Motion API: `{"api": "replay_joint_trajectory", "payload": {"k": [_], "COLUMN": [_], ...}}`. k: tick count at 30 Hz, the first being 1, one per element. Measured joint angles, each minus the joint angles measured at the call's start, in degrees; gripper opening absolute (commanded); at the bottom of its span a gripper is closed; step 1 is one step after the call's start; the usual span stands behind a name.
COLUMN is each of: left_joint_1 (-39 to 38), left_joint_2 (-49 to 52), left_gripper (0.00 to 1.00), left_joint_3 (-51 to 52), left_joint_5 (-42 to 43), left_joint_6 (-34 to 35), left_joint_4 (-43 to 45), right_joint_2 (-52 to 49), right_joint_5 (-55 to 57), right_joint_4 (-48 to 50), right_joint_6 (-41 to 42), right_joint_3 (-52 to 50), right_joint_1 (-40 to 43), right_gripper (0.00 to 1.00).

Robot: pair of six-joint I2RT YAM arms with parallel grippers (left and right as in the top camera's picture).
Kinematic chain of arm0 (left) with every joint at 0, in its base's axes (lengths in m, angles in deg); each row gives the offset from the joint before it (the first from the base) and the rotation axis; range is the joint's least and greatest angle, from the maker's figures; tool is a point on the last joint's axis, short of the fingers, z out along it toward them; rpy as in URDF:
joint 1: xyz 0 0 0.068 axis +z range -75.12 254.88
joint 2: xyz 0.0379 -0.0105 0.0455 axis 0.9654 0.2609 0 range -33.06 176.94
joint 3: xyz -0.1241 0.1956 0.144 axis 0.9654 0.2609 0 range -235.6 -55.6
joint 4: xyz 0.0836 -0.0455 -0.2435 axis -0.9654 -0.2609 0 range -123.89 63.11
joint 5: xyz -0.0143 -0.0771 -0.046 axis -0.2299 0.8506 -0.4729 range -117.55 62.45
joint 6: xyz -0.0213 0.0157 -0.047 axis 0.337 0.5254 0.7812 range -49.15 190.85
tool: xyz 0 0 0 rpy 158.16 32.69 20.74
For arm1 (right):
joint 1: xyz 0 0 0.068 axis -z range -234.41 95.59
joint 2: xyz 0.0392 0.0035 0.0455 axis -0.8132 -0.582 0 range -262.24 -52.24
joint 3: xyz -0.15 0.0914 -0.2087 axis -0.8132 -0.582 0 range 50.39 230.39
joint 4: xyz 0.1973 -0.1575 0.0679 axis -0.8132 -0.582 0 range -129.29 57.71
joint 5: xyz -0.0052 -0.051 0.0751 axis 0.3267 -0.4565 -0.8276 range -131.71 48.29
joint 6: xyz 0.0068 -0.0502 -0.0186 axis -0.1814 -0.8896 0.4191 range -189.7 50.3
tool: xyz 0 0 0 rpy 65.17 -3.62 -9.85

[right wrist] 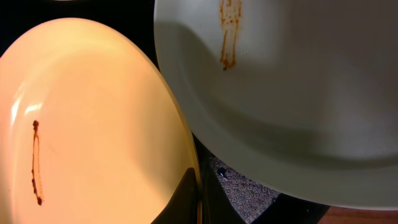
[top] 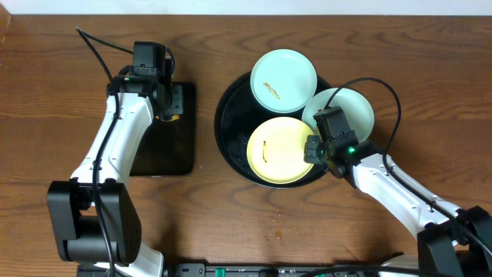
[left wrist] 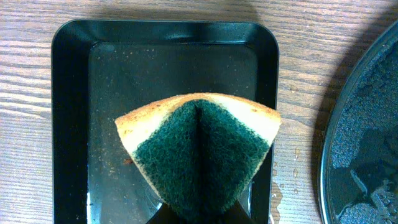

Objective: Clean dirty plates on tray and stack at the side
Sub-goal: 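Carry sponge with left gripper toward yellow plate in basin, then scrub yellow plate surface with sponge while right gripper holds plate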

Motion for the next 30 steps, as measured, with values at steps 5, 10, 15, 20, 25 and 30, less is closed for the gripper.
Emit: {"api": "replay_joint_trajectory", "payload": {"k": [5,10,15,20,25,30], "left_joint_1": [0.0,-0.2,-3.9,-11.1,-17.9,-22.1], "left_joint_2": [0.0,0.0,0.0,0.0,0.0,0.0], "left_gripper": [0.07,0.07,0.07,0.07,0.07,0.07], "left_joint_3": [0.0,0.0,0.0,0.0,0.0,0.0], "left_joint_5": [0.8,12.1,21.9,23.5,20.0,17.5], "left_joint_6": [0.0,0.1,0.1,0.0,0.0,0.0], "left_joint_4": [0.0,0.7,0.0,0.0,0.3,0.5], "right_joint_2": [0.0,0.0,0.0,0.0,0.0,0.0], "right_joint_5": [0.0,0.0,0.0,0.0,0.0,0.0], "right_joint_4": [0.0,0.0,-0.1,0.0,0.8,2.2], "right_joint_6": [0.2,0.2,0.6,0.6,0.2,-0.3], "right_joint_3": [0.0,0.0,0.0,0.0,0.0,0.0], "right_joint_1": [0.0,0.0,0.0,0.0,0.0,0.0], "right_gripper": [0.01,0.01,0.01,0.01,0.01,0.01]}}
